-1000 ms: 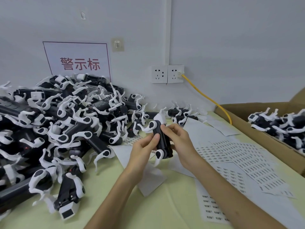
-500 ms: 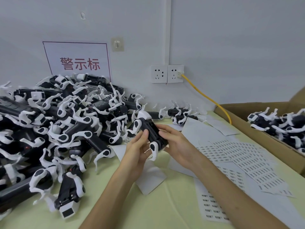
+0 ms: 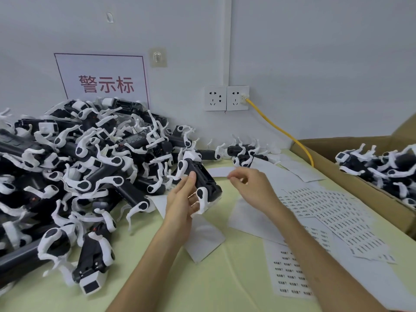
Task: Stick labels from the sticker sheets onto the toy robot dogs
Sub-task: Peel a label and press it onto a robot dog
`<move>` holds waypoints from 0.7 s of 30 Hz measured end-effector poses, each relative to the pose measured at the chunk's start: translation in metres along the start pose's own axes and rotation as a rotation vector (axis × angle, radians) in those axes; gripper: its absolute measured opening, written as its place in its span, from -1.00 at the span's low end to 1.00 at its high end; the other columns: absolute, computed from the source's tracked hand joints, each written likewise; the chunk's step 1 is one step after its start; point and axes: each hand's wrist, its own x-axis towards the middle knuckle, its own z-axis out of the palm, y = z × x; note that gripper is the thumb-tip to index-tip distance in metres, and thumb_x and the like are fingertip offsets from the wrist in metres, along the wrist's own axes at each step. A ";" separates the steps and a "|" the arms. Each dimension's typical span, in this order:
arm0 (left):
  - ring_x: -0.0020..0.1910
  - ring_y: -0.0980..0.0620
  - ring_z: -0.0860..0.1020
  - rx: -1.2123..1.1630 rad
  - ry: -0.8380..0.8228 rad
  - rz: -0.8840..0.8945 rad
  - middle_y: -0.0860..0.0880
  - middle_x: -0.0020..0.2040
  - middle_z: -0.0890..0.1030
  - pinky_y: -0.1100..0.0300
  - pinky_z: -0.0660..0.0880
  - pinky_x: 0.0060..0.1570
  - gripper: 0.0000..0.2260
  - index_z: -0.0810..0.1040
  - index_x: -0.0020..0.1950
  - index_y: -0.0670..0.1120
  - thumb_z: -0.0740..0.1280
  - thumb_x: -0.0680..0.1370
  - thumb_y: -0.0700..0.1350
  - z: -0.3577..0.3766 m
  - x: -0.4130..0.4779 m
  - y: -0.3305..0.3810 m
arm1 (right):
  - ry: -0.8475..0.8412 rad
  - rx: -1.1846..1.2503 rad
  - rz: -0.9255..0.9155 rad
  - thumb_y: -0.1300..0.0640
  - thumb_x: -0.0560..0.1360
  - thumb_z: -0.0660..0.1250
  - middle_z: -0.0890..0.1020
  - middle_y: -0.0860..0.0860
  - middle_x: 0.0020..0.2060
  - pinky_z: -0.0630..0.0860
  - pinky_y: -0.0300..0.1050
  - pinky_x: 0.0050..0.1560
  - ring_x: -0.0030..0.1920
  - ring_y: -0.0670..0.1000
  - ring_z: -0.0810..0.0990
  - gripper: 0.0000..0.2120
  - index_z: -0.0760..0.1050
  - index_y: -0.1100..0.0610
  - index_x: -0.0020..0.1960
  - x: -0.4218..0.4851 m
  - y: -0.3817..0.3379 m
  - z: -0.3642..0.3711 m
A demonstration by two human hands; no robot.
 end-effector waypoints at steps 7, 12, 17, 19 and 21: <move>-0.30 0.08 0.68 -0.078 0.096 -0.021 -0.01 -0.20 0.70 0.30 0.53 -0.42 -0.66 0.62 0.26 -0.11 0.33 0.64 0.10 -0.004 0.008 -0.002 | -0.255 -0.222 0.182 0.14 0.56 0.41 0.63 -0.09 -0.03 0.49 -0.20 -0.10 -0.07 -0.10 0.60 -0.85 0.65 -0.10 0.04 0.006 0.041 -0.058; -0.40 0.13 0.61 -0.134 0.216 -0.014 0.04 -0.26 0.69 0.29 0.55 -0.39 -0.72 0.63 0.06 -0.02 0.26 0.68 0.15 -0.009 0.014 0.001 | -0.191 -0.157 0.090 0.05 0.56 0.44 0.62 -0.07 0.09 0.49 -0.12 0.09 0.06 -0.01 0.59 -0.82 0.62 -0.11 0.16 0.002 0.037 -0.034; -0.51 0.11 0.54 -0.238 0.245 -0.030 0.01 -0.36 0.67 0.23 0.53 -0.30 -0.61 0.60 -0.08 -0.07 0.20 0.70 0.18 -0.011 0.012 0.002 | -0.412 -0.376 -0.176 -0.15 0.63 0.27 0.35 -0.06 0.52 0.12 0.04 0.47 0.52 -0.01 0.25 -0.57 0.40 -0.19 0.49 -0.011 0.013 0.034; -0.50 0.12 0.56 -0.227 0.247 -0.025 0.02 -0.35 0.67 0.20 0.50 -0.23 -0.60 0.60 -0.07 -0.07 0.19 0.70 0.20 -0.009 0.011 0.003 | -0.438 -0.397 -0.199 -0.21 0.61 0.26 0.40 -0.08 0.47 0.12 0.03 0.44 0.50 -0.01 0.28 -0.62 0.48 -0.16 0.39 -0.014 0.013 0.044; -0.49 0.12 0.58 -0.215 0.238 -0.018 0.02 -0.36 0.67 0.19 0.50 -0.19 -0.61 0.60 -0.05 -0.07 0.20 0.69 0.21 -0.007 0.010 0.004 | -0.365 -0.383 -0.192 -0.24 0.58 0.29 0.52 -0.11 0.29 0.19 0.01 0.36 0.36 -0.02 0.41 -0.70 0.53 -0.09 0.20 -0.014 0.013 0.044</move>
